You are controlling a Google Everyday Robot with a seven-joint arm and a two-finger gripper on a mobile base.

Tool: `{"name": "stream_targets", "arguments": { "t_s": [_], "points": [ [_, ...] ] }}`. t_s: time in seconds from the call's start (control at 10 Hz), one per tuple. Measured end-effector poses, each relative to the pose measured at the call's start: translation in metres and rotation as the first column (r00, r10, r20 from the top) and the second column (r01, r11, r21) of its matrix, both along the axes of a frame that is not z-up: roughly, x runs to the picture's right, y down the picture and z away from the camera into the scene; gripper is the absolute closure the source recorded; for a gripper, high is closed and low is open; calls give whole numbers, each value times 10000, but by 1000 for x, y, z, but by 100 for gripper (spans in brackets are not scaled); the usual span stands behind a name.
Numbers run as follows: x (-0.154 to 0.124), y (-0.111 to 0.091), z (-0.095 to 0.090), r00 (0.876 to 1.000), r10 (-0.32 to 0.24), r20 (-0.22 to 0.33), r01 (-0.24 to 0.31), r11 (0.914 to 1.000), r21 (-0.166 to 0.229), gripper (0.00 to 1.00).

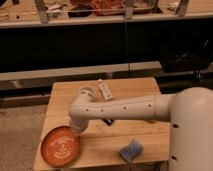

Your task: Push the ceramic bowl across the table

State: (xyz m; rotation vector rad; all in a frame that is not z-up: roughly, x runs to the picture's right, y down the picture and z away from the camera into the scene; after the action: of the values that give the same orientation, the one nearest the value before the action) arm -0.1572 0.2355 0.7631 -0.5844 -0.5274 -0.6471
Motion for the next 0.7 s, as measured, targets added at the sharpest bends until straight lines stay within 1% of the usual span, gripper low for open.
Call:
{"name": "stream_targets", "arguments": {
  "t_s": [0.7],
  "points": [
    [4, 0, 2, 9999, 126, 63, -124, 9997, -200, 98]
  ]
}}
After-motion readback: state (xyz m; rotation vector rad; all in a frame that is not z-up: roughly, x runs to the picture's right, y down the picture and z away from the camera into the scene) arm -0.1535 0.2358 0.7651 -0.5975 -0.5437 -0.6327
